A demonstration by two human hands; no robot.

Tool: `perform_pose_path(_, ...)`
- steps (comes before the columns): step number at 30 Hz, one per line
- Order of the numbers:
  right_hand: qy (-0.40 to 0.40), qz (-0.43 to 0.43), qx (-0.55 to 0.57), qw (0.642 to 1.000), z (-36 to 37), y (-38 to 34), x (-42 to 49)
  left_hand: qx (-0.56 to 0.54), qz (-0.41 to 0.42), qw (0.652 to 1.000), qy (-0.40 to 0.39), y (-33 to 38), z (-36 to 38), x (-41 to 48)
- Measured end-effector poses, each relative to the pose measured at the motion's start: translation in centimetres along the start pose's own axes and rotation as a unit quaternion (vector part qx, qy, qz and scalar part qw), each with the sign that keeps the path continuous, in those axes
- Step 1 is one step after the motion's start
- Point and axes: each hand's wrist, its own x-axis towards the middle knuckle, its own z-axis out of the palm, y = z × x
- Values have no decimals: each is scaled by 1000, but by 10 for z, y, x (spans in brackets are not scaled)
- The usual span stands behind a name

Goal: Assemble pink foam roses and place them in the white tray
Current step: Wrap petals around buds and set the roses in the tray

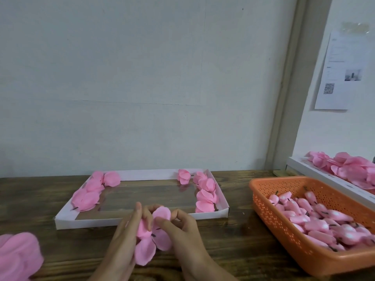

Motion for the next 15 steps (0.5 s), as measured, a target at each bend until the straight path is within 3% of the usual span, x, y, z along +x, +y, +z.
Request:
perform_pose_path(9, -15, -7, 30, 999, -3, -4, 1, 118, 40, 991, 45, 3, -1, -3)
perform_pose_path(15, -38, -13, 42, 998, -3, -5, -2, 131, 78, 986, 73, 6, 4, -9)
